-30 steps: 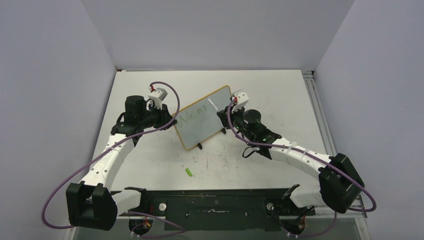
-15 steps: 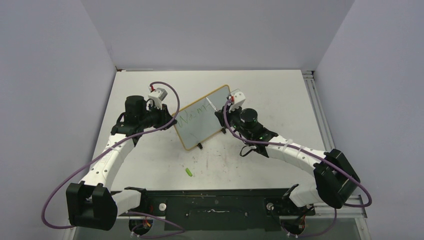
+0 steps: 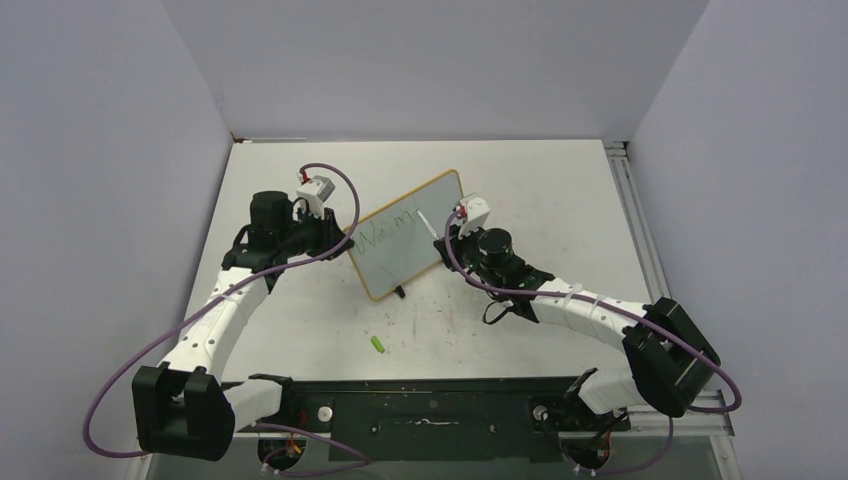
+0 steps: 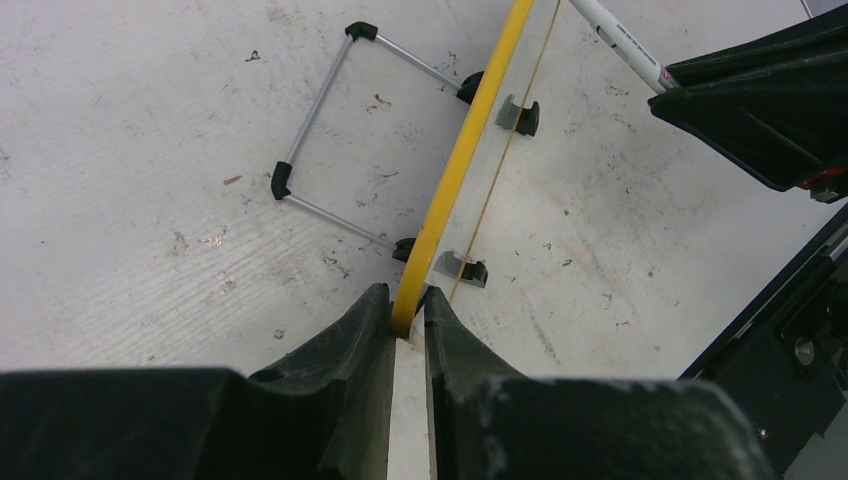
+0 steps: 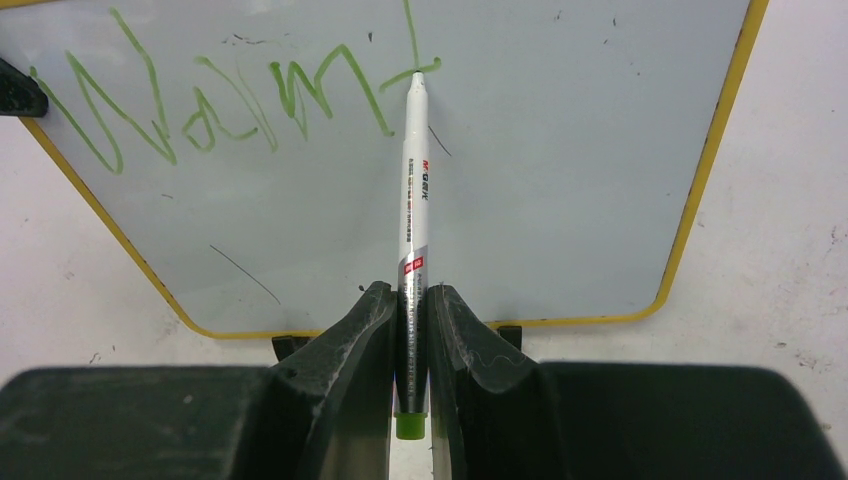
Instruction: Write a sentence on the whiteboard
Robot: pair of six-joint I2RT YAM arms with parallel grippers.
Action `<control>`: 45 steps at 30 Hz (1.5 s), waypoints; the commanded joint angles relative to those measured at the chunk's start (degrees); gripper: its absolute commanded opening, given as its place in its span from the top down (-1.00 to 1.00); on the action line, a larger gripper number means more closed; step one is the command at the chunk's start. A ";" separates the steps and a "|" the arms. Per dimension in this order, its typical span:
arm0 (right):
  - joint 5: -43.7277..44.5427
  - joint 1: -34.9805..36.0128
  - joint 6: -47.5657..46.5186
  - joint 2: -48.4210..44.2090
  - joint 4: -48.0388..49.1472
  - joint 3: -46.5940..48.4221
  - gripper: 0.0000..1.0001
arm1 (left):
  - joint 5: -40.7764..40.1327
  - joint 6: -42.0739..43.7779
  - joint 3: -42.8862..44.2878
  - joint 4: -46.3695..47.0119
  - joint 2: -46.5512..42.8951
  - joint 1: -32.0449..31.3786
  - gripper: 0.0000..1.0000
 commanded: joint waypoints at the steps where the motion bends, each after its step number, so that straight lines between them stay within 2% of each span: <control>1: 0.84 0.68 0.76 -0.43 0.49 -1.09 0.89 | -0.58 1.35 1.77 -1.32 0.01 -0.21 1.00; 11: 1.10 0.88 0.54 -0.07 -0.75 -2.00 0.89 | -0.68 1.41 1.73 -1.38 0.01 -0.22 1.00; 17: 4.34 0.83 0.31 -0.46 -1.39 -1.82 0.89 | -0.75 1.44 1.77 -1.38 0.04 -0.25 1.00; 29: 6.16 0.70 -1.32 -0.83 -1.05 1.06 0.89 | -0.80 1.44 1.79 -1.44 -0.05 -0.25 1.00; 38: 5.55 1.54 -1.87 -7.02 -1.19 2.17 0.89 | -1.00 1.35 1.79 -1.43 -0.07 -0.17 1.00; 45: 4.70 1.36 -3.27 -2.88 0.89 6.56 0.89 | -0.89 1.35 1.75 -1.51 -0.13 -0.21 1.00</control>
